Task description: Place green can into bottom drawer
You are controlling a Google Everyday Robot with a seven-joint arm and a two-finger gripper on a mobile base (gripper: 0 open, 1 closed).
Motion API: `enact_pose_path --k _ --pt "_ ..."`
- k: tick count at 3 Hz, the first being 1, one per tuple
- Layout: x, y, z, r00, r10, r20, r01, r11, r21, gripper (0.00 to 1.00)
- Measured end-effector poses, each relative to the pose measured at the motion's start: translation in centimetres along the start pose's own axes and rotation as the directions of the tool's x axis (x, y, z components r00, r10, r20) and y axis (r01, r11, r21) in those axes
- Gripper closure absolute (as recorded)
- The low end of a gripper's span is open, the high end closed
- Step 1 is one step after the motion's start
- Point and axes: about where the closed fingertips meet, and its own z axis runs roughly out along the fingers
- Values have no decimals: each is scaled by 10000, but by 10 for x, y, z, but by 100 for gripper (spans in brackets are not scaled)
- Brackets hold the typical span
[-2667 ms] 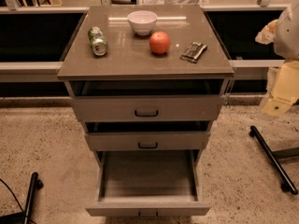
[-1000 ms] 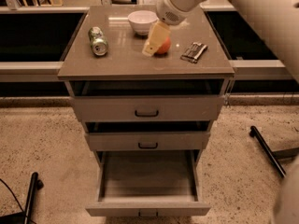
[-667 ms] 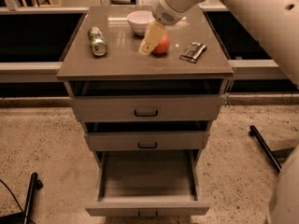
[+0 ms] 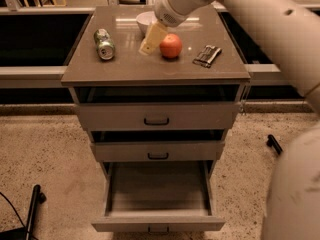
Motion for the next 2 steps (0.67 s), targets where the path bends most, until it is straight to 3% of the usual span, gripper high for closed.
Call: enact_pose_path --k 2 --pt "-28 -25 69 9902 1108 846 -1157 9917 554 0"
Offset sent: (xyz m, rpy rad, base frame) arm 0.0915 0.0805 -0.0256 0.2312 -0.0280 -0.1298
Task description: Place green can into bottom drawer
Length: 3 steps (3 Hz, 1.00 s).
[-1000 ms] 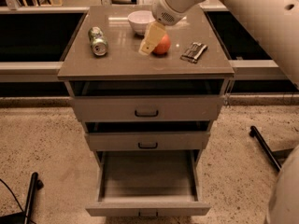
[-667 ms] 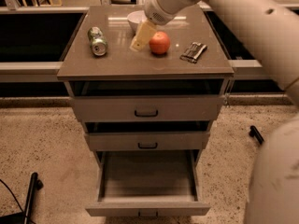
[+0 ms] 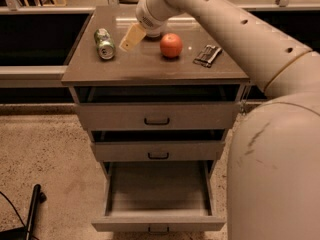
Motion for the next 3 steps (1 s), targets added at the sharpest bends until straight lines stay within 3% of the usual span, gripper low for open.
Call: enact_pose_path --k 2,3 --pt "-5 0 10 9992 259 310 -262 9996 68 0" --pt "-22 10 19 9965 474 690 -499 9981 349 0"
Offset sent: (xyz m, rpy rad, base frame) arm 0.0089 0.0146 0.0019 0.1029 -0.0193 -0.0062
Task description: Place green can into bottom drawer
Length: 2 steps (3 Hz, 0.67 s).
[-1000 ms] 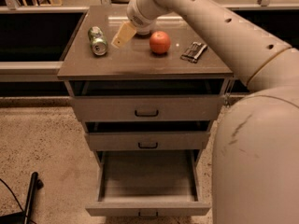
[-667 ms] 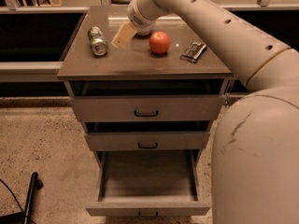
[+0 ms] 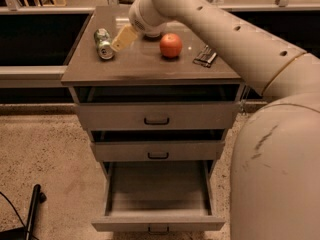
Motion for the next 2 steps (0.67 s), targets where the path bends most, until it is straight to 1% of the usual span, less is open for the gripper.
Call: enact_pose_path --k 1,2 --pt "-17 27 34 9986 462 252 -473 9978 457 0" --pt "-19 45 67 9799 1932 494 -1948 9804 303 0"
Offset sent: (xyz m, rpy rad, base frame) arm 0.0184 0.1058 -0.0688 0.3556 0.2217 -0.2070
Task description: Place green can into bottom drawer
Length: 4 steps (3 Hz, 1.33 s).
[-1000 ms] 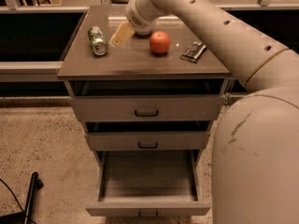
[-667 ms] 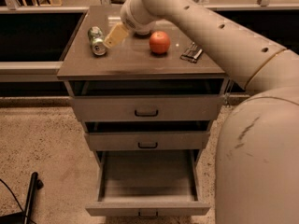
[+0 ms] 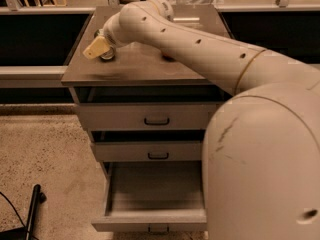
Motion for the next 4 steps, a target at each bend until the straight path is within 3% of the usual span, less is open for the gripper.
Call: enact_pose_path --k 1,2,3,4 --pt "0 3 6 9973 730 48 -730 9973 -45 0" --pt "1 3 7 9959 906 55 -905 9957 -183 0" --pt "4 12 24 9926 1181 -279 -1196 9911 -587 0" --pt "8 18 37 9889 1378 -559 -1414 9877 -673 1"
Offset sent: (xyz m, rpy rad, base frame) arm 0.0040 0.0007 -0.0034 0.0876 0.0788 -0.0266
